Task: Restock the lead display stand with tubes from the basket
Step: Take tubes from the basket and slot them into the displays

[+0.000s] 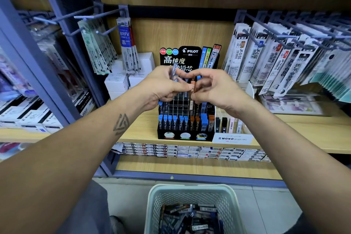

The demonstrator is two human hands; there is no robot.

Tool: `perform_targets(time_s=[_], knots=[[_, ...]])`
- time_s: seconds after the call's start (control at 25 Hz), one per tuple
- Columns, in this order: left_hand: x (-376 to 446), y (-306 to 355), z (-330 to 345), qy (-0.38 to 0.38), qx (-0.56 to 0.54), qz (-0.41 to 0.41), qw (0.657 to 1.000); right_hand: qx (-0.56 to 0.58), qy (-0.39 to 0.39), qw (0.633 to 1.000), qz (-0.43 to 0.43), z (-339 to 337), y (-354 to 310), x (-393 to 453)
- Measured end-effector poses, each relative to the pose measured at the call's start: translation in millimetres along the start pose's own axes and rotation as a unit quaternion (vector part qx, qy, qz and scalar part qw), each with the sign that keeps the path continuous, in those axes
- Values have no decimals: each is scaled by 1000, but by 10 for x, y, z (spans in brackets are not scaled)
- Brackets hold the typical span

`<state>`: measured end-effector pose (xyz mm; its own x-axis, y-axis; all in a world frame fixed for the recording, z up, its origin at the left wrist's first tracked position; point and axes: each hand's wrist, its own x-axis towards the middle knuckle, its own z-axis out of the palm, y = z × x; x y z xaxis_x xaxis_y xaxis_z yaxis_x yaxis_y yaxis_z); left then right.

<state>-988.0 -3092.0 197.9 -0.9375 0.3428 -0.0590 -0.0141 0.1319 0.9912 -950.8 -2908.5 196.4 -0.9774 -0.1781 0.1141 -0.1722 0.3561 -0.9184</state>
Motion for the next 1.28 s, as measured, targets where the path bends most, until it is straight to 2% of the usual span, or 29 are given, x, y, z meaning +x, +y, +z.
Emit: perform_targets(time_s=[0.08, 0.2, 0.32, 0.48, 0.6, 0.84, 1.04, 1.28], knots=[[6, 6, 3, -2, -12, -39, 999, 21, 41, 999, 5, -39, 34, 23], [-26, -27, 20, -53, 69, -89, 992, 57, 76, 995, 11, -60, 67, 41], [-23, -93, 80, -54, 110, -110, 986, 22, 87, 996, -5, -65, 55, 58], [40, -63, 101, -4, 35, -148, 988, -127, 125, 984, -19, -137, 62, 135], [32, -17, 64, -4, -24, -146, 989, -238, 132, 961, -42, -72, 130, 181], [-33, 35, 2, -32, -133, -139, 981, -290, 125, 947, -67, 72, 225, 186], [-35, 28, -28, -13, -130, -143, 981, -316, 113, 940, -60, 119, 272, 189], [-22, 41, -27, 1, -132, -131, 983, -442, 92, 886, -102, 196, 310, 178]])
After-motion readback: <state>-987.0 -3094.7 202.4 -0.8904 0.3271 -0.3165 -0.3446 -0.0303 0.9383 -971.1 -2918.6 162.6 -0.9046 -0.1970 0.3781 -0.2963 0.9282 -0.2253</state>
